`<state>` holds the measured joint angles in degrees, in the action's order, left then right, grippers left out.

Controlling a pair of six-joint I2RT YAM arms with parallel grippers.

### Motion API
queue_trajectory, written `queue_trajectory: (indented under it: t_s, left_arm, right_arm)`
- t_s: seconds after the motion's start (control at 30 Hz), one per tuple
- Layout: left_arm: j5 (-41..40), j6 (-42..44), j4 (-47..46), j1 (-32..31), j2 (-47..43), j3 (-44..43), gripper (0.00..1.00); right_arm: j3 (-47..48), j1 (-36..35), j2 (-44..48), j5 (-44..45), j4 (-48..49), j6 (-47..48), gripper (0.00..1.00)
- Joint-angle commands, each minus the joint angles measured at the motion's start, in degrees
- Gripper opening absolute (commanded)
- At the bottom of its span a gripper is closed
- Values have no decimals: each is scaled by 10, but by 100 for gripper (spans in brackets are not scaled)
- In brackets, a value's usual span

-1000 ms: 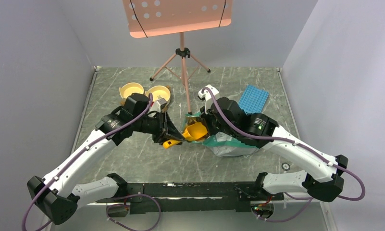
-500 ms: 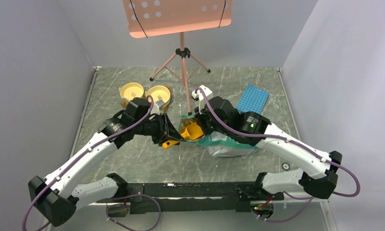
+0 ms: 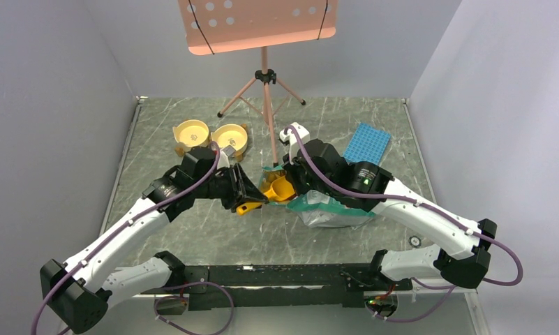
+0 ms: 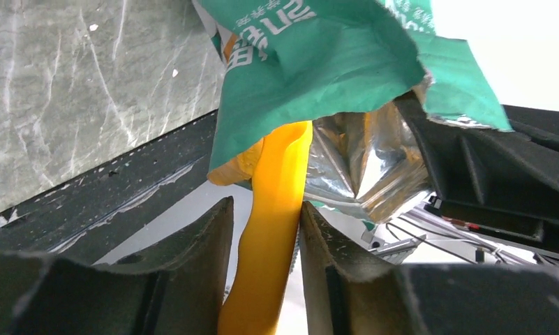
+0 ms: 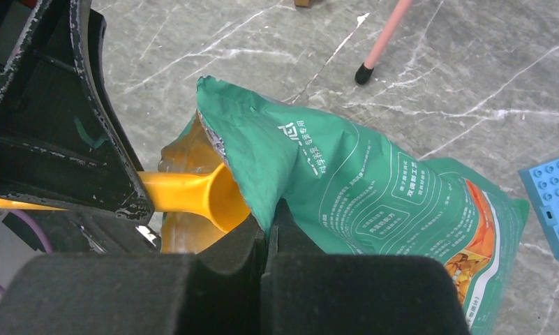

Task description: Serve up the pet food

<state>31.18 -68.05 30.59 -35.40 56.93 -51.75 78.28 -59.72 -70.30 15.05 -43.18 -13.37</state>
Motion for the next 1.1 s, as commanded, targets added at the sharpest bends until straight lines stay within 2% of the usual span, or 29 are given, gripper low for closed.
queue_trajectory:
  t_s: [0.0,0.07,0.23,0.43,0.53,0.63,0.77,0.93,1.07]
  left_arm:
    - [-60,-22,-18,3,-17,10,37]
    - [-62,-28,-25,2,-26,11,29]
    - [-68,-26,0,2,-34,-16,0]
    - [-50,-48,109,2,-4,-97,0]
    - [-40,-108,199,3,9,-145,0]
    - [-27,-168,248,3,16,-178,0]
    - [-22,-225,228,3,29,-179,0]
    - [-16,-215,222,-7,105,-213,0]
    - [-51,-216,232,-18,151,-227,0]
  right_arm:
    - [45,0,19,4,100,-10,0]
    - [47,-1,20,7,98,-11,0]
    - [43,-1,25,12,98,-14,0]
    - [45,-6,23,18,91,0,0]
    - [52,-15,21,30,88,13,0]
    - [59,-25,14,39,81,25,0]
    - [63,-46,11,32,86,34,0]
    - [83,-67,3,8,85,33,0]
    - [102,-75,10,8,88,17,0]
